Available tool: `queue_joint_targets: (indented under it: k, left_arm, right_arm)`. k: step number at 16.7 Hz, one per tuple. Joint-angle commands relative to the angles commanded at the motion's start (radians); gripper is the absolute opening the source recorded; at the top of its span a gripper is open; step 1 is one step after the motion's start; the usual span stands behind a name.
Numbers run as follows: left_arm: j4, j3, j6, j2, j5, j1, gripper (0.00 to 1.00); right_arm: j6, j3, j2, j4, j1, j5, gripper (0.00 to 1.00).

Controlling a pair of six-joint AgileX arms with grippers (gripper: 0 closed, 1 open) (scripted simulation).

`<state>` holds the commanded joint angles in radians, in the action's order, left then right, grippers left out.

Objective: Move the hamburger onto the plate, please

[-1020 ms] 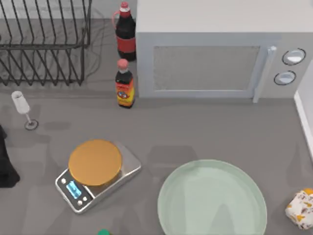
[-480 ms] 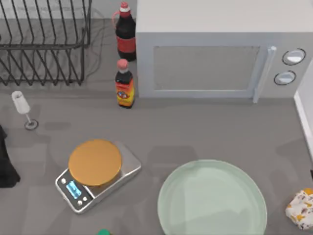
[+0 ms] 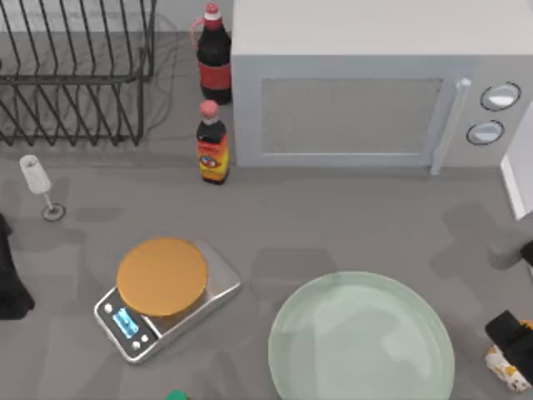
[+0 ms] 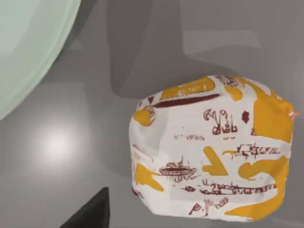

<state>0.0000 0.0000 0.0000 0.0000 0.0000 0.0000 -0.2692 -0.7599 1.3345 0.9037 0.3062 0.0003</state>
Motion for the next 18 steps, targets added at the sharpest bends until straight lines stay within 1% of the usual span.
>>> queue_joint_targets:
  k: [4, 10, 12, 18]
  left_arm:
    - [0.000, 0.000, 0.000, 0.000, 0.000, 0.000, 1.00]
    - [0.000, 0.000, 0.000, 0.000, 0.000, 0.000, 1.00]
    - [0.000, 0.000, 0.000, 0.000, 0.000, 0.000, 1.00]
    - [0.000, 0.000, 0.000, 0.000, 0.000, 0.000, 1.00]
  right_arm:
    - [-0.022, -0.068, 0.097, 0.065, 0.024, 0.003, 1.00]
    - [-0.022, -0.056, 0.104, 0.048, 0.022, 0.003, 1.00]
    - [-0.023, -0.026, 0.135, -0.009, 0.023, 0.003, 1.00]
    - [-0.018, 0.102, 0.269, -0.284, 0.026, 0.003, 1.00]
